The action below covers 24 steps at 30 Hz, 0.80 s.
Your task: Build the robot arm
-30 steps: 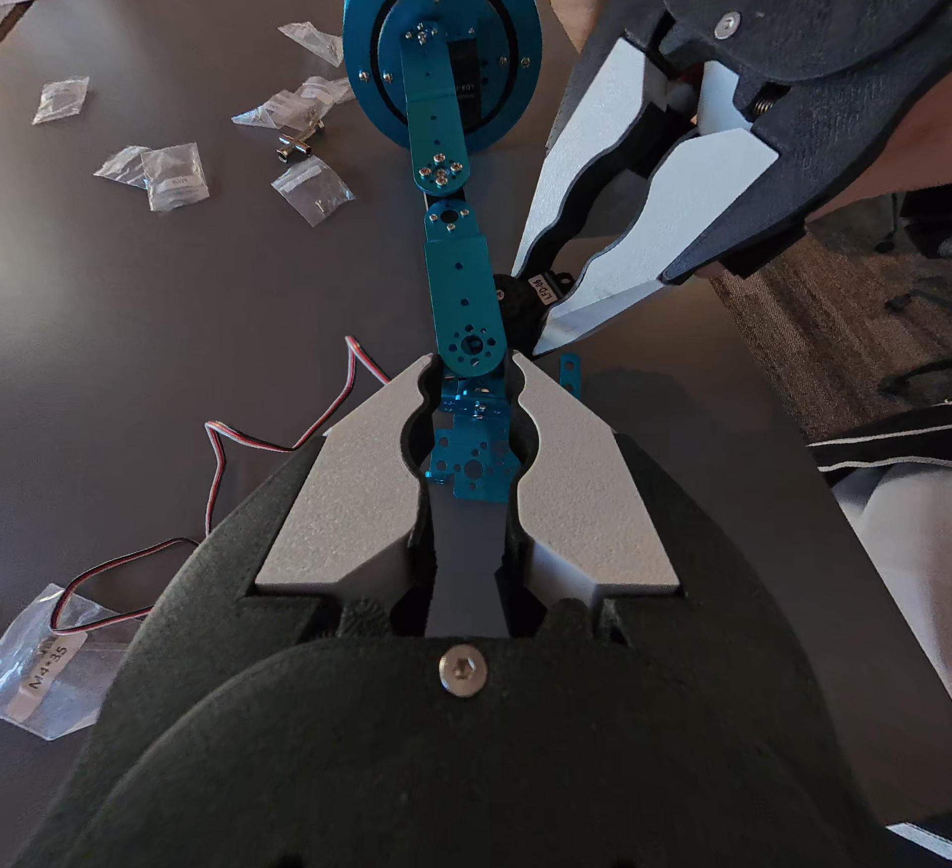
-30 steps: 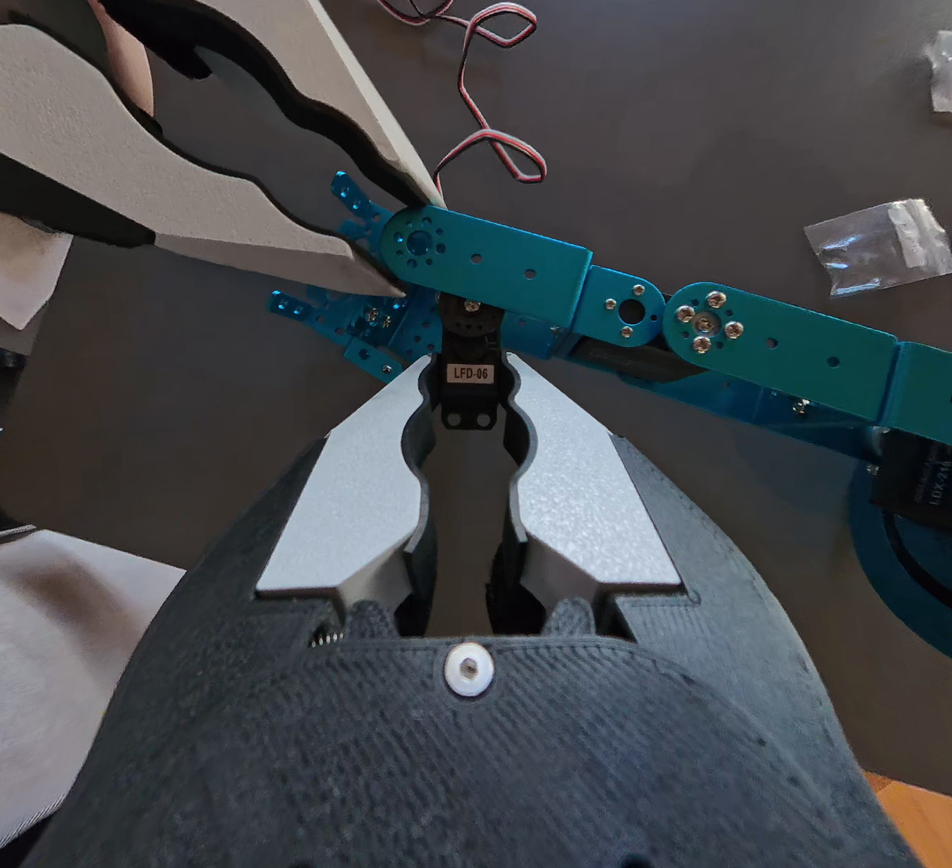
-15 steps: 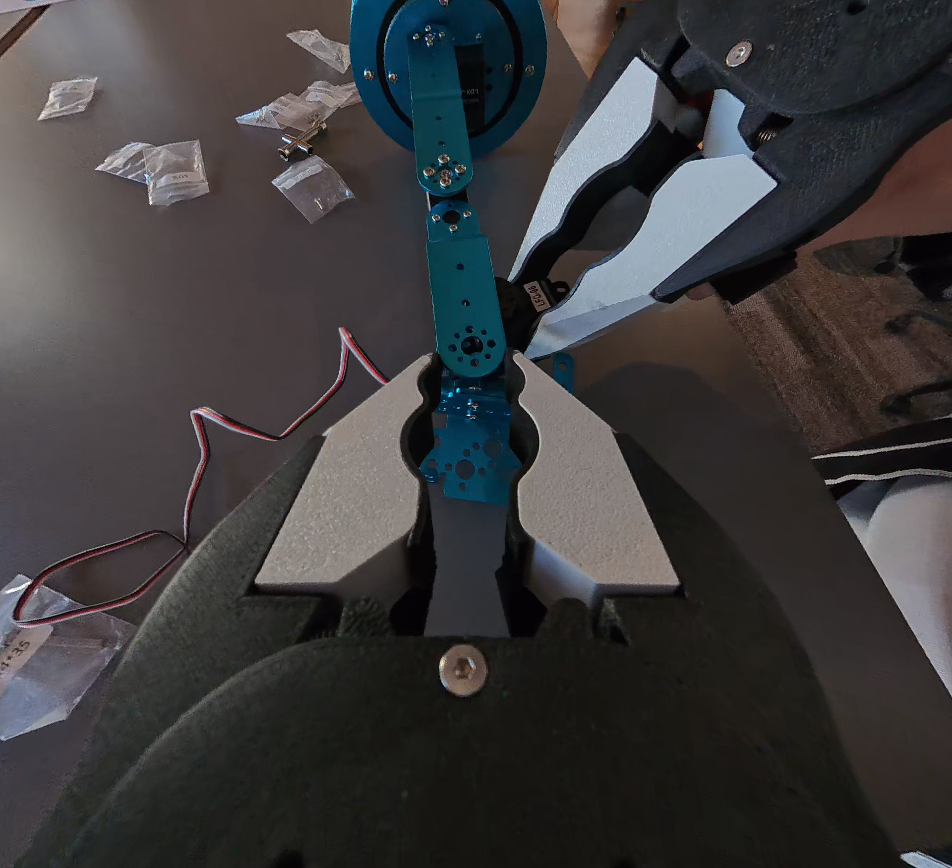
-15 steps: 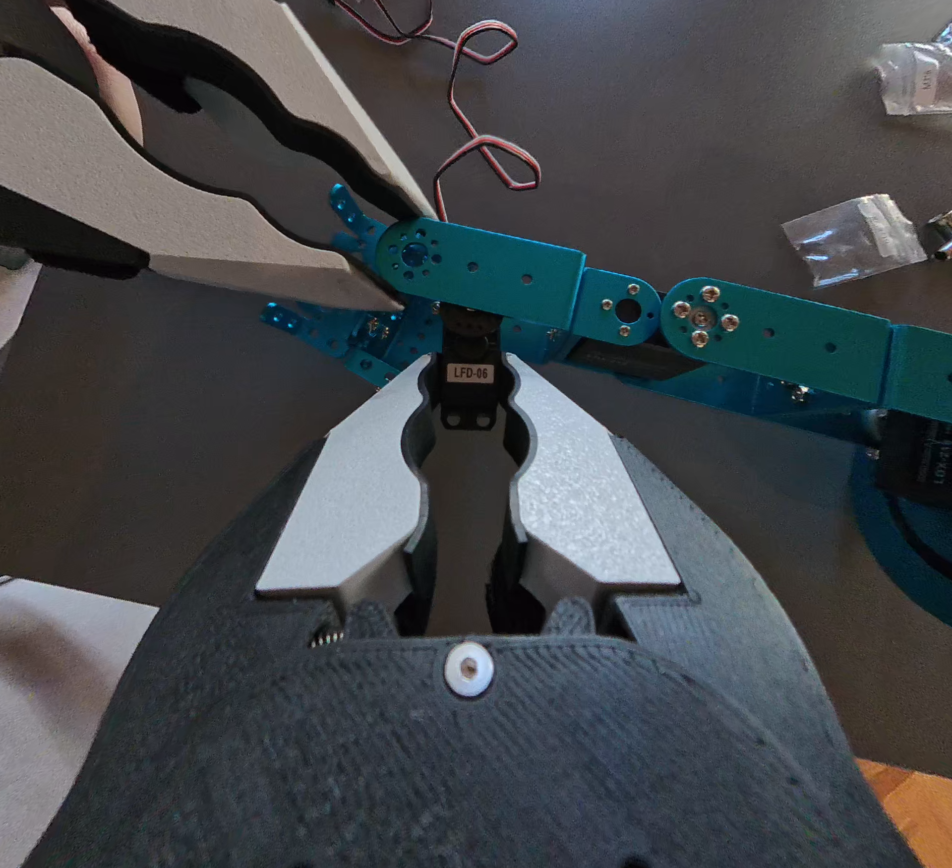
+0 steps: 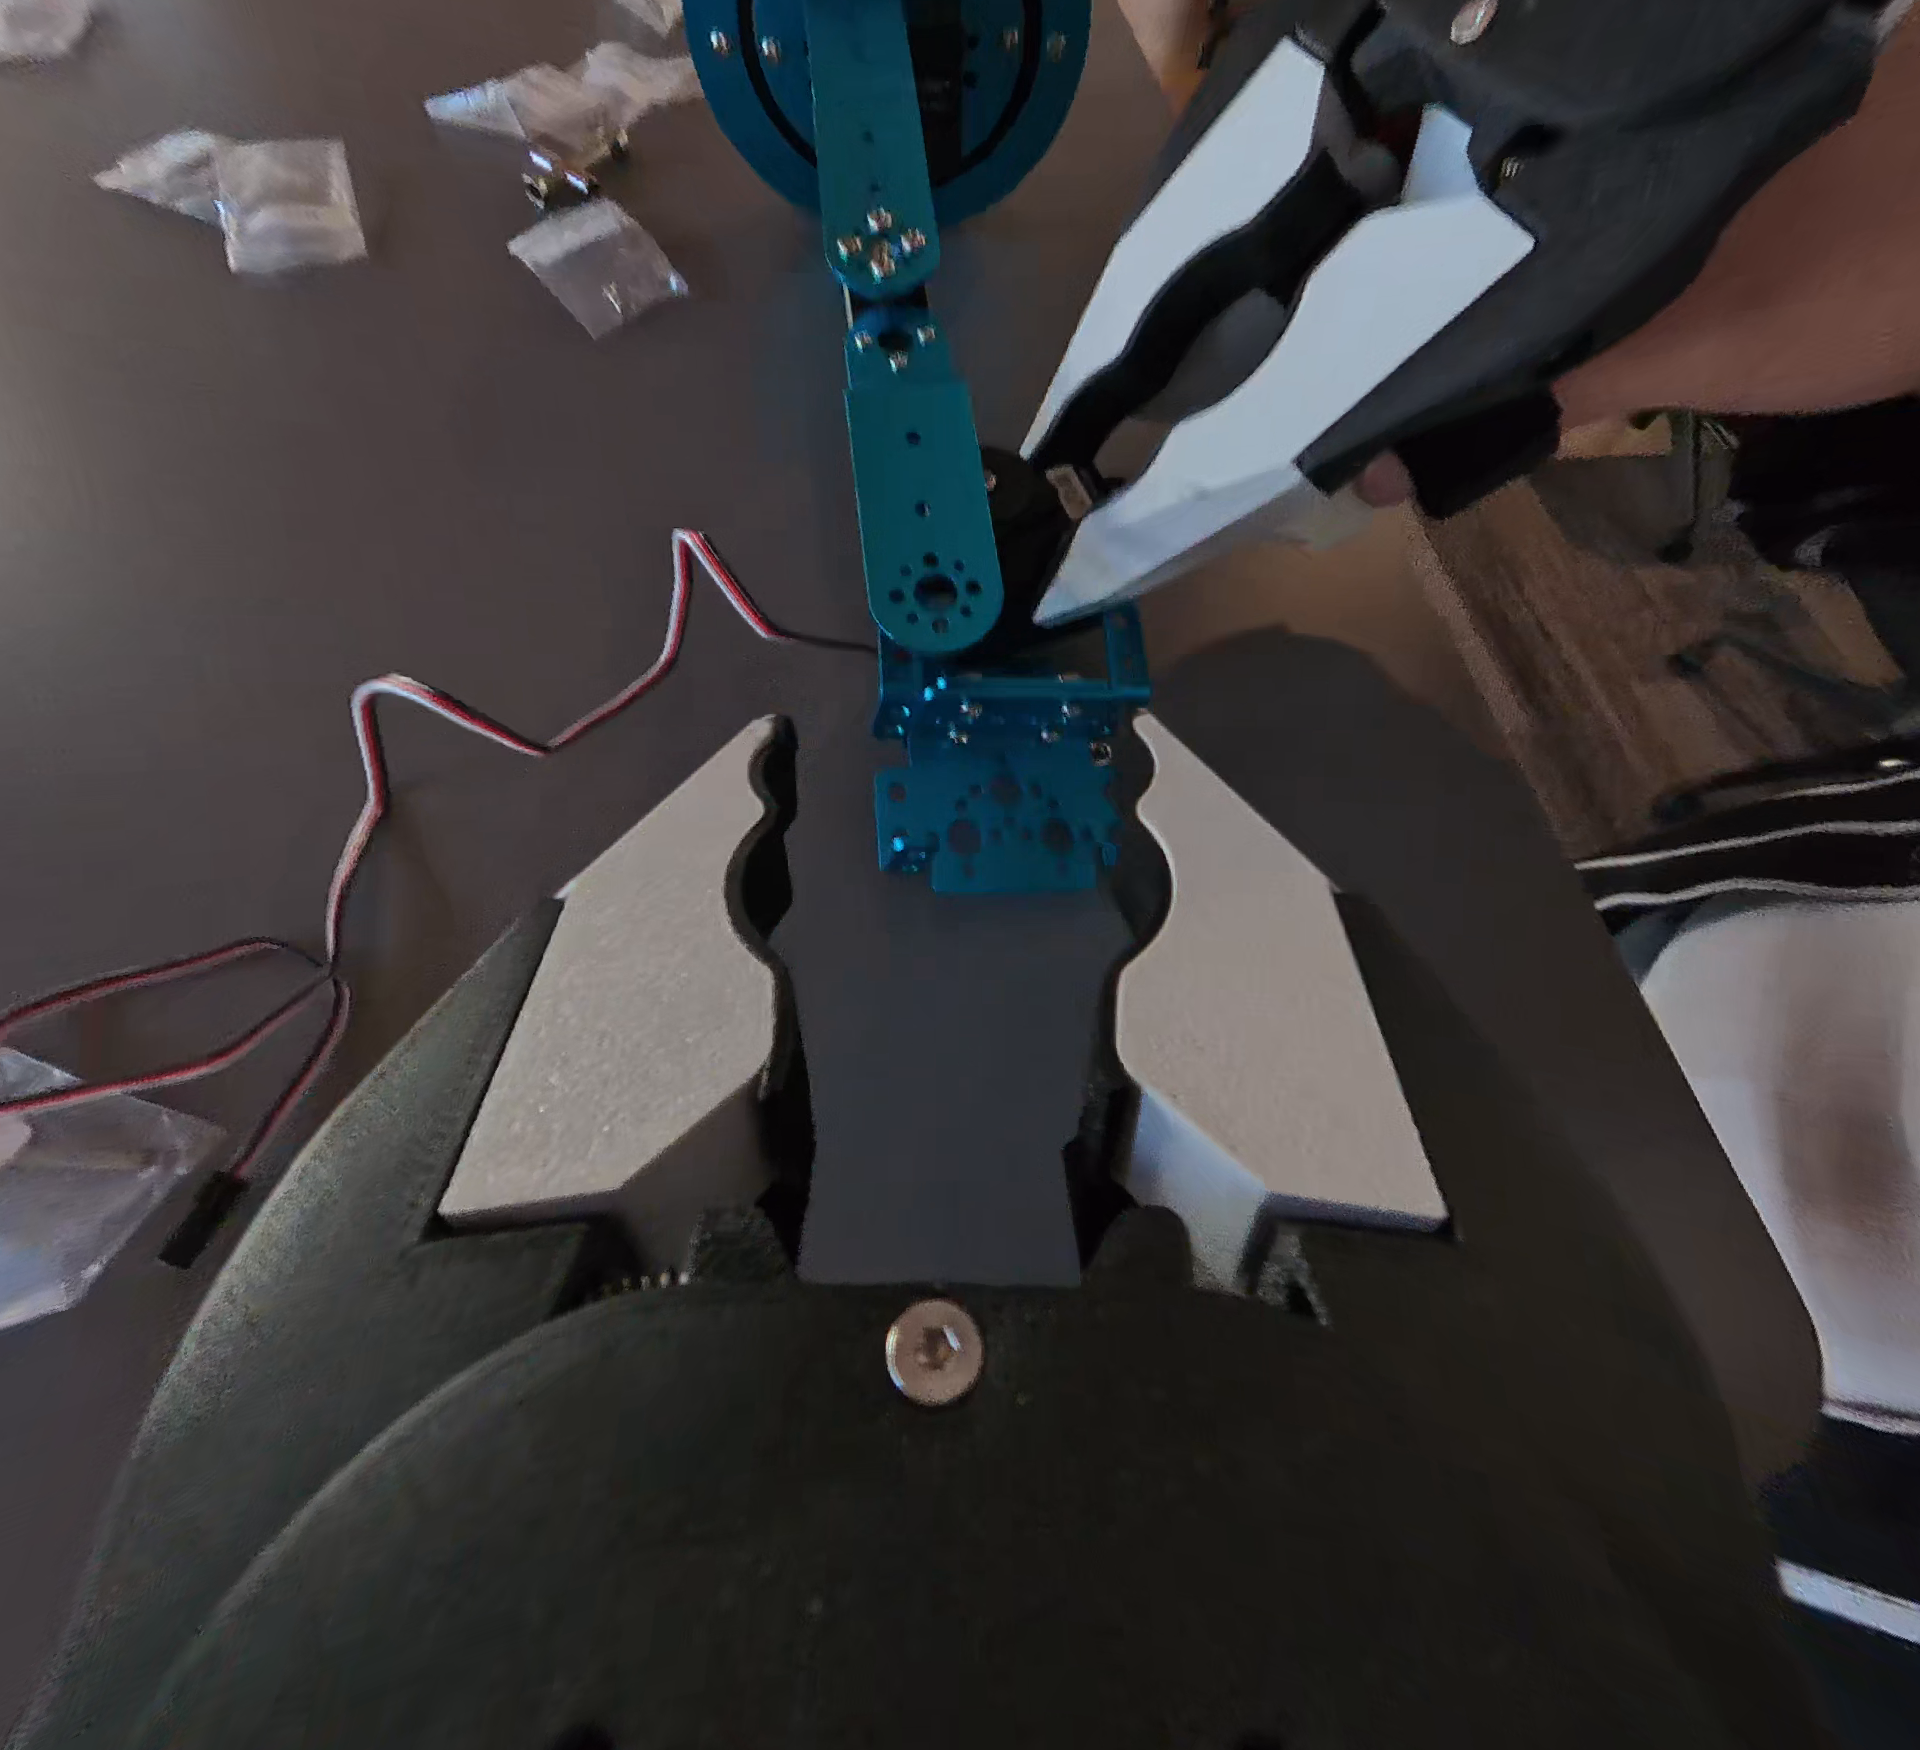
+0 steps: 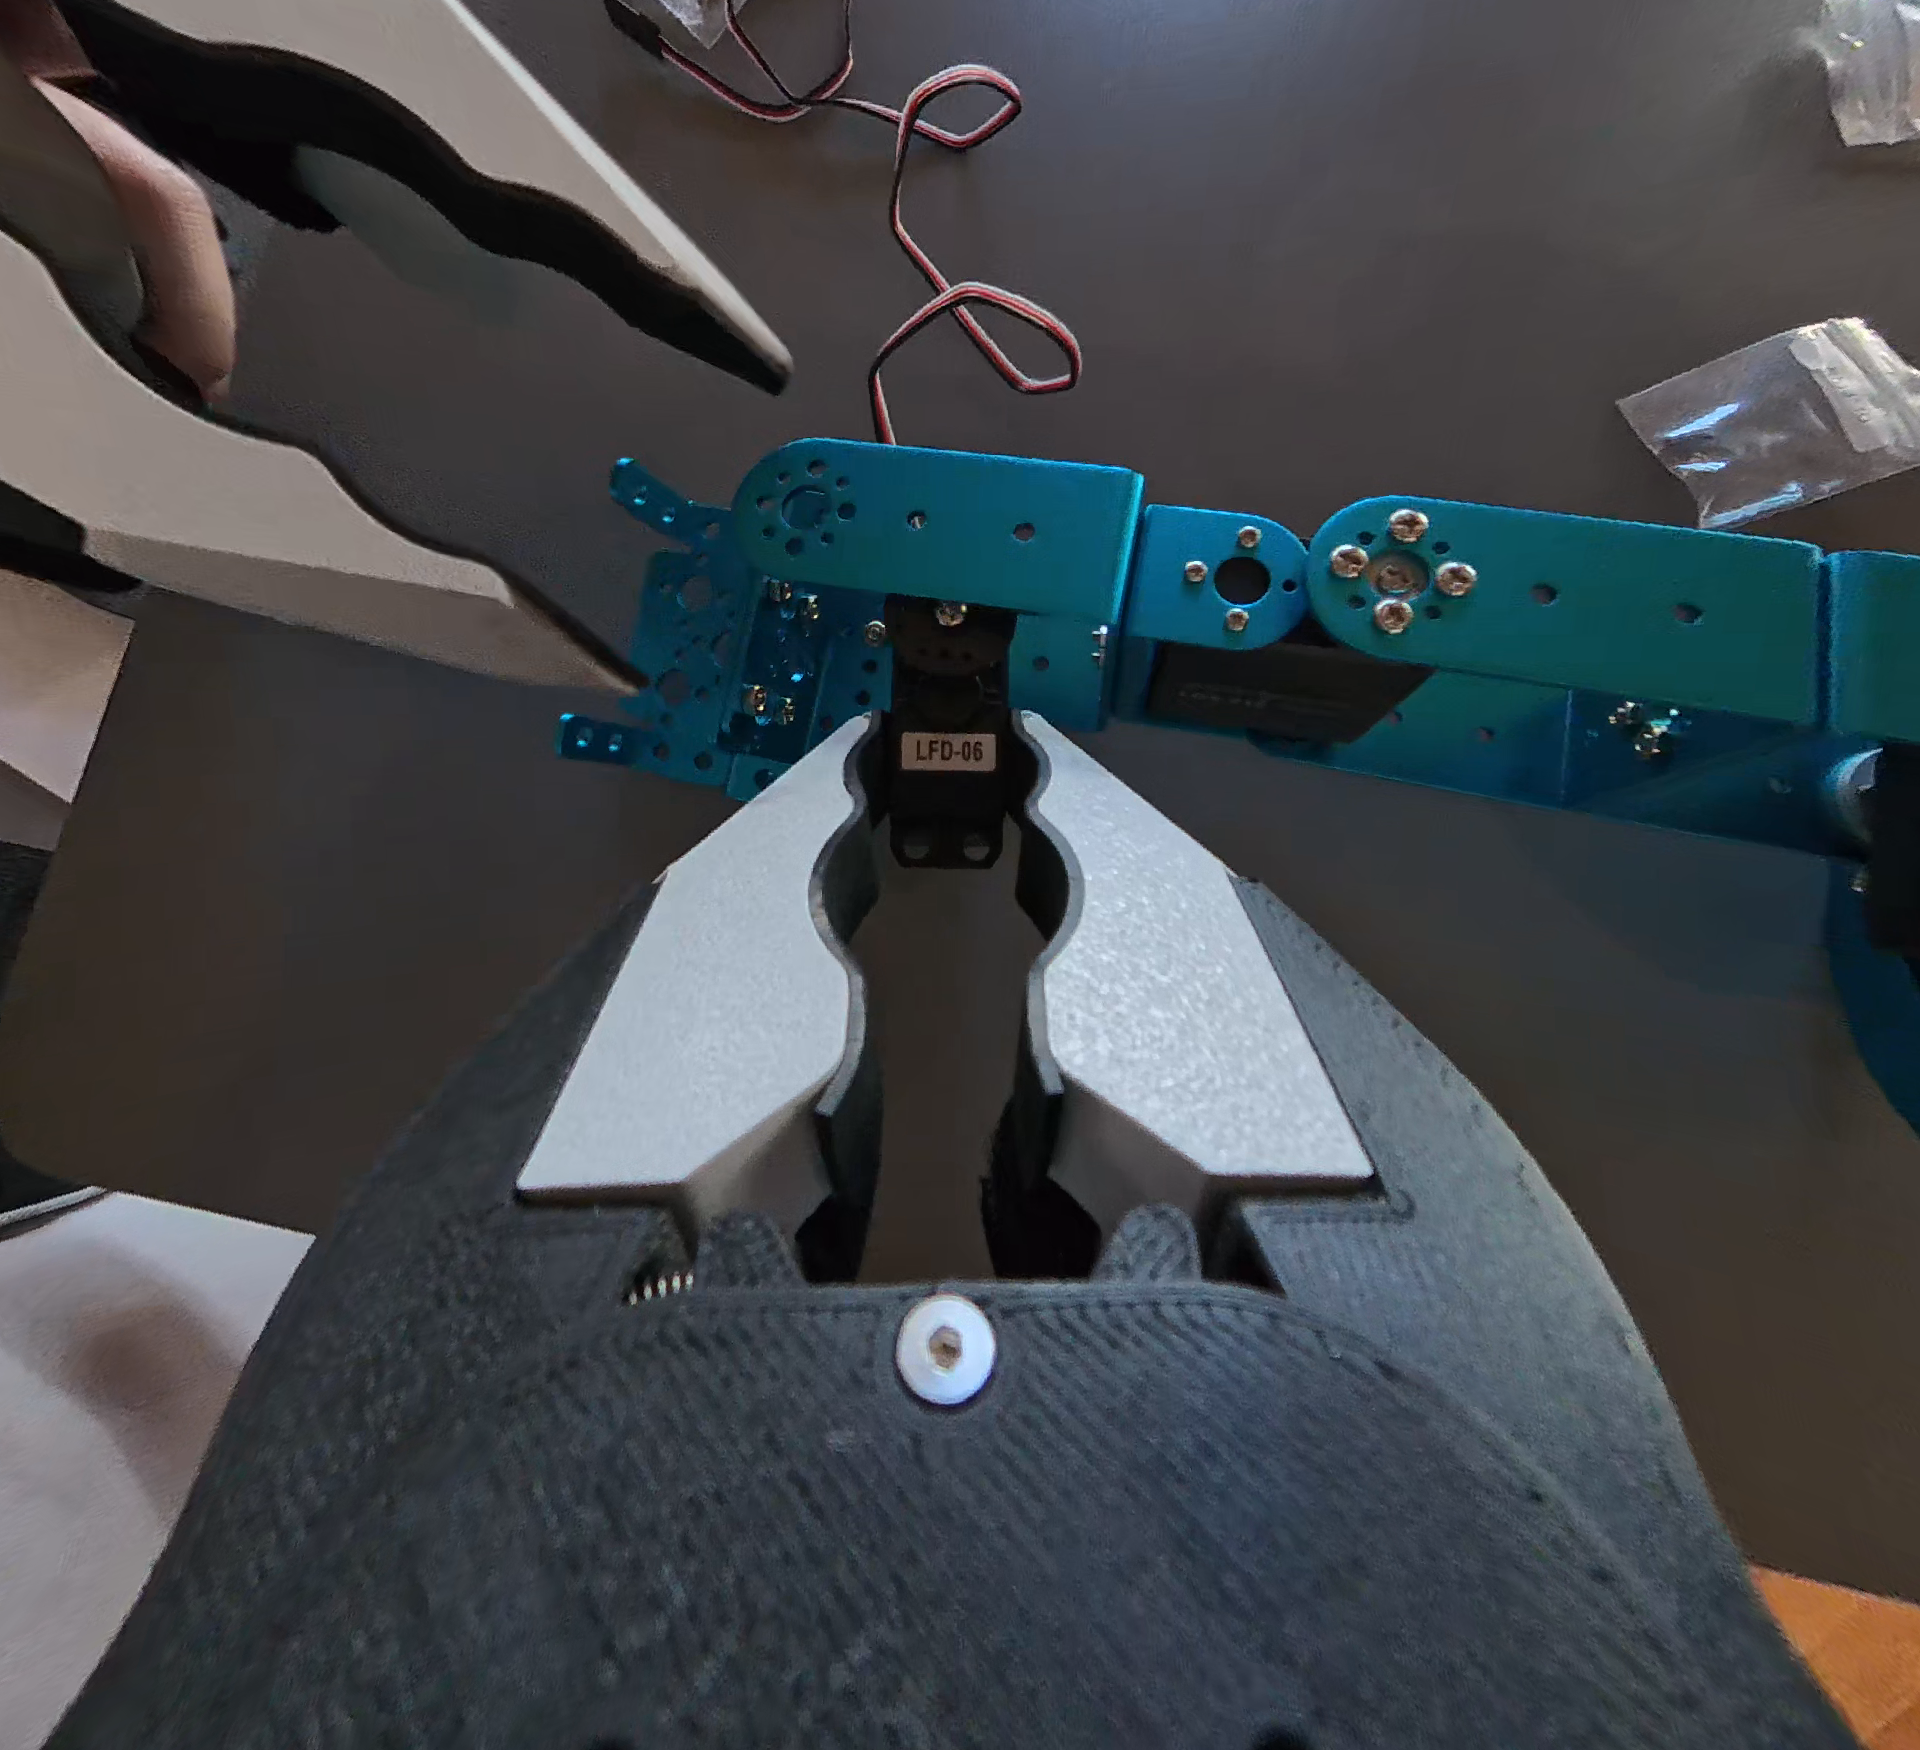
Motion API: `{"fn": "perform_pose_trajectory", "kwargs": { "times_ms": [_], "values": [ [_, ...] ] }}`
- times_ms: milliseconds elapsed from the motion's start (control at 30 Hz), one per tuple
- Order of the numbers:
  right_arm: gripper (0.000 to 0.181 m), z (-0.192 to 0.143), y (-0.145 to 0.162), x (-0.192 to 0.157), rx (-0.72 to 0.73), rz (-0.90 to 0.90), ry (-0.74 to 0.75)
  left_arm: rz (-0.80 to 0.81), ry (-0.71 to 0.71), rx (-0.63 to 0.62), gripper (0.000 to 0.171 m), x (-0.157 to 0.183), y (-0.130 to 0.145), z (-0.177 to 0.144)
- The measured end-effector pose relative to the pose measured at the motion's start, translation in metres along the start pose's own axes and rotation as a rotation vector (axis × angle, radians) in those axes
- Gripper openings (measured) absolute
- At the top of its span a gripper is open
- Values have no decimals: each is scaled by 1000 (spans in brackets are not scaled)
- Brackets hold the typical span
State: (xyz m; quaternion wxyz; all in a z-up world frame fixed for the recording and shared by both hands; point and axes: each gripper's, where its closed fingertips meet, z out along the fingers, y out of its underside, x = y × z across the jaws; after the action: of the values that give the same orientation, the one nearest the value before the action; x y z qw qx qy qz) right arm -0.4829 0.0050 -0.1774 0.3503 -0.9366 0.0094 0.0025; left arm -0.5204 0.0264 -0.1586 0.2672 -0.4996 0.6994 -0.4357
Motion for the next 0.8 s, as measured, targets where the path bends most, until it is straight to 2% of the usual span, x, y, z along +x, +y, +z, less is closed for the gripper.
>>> {"fn": "perform_pose_trajectory", "kwargs": {
  "times_ms": [200, 400, 800],
  "values": [
    [20, 0, -2, 0, -2, 36, -23, 19, -61, -93, 60, 2, 21, 10],
    [23, 1, -1, -3, -11, 57, -75, 4, -70, -64, 45, 8, 13, 17],
    [30, -6, 3, -3, 33, 48, -142, 1, -78, -97, 43, 8, 17, 21]
  ]
}}
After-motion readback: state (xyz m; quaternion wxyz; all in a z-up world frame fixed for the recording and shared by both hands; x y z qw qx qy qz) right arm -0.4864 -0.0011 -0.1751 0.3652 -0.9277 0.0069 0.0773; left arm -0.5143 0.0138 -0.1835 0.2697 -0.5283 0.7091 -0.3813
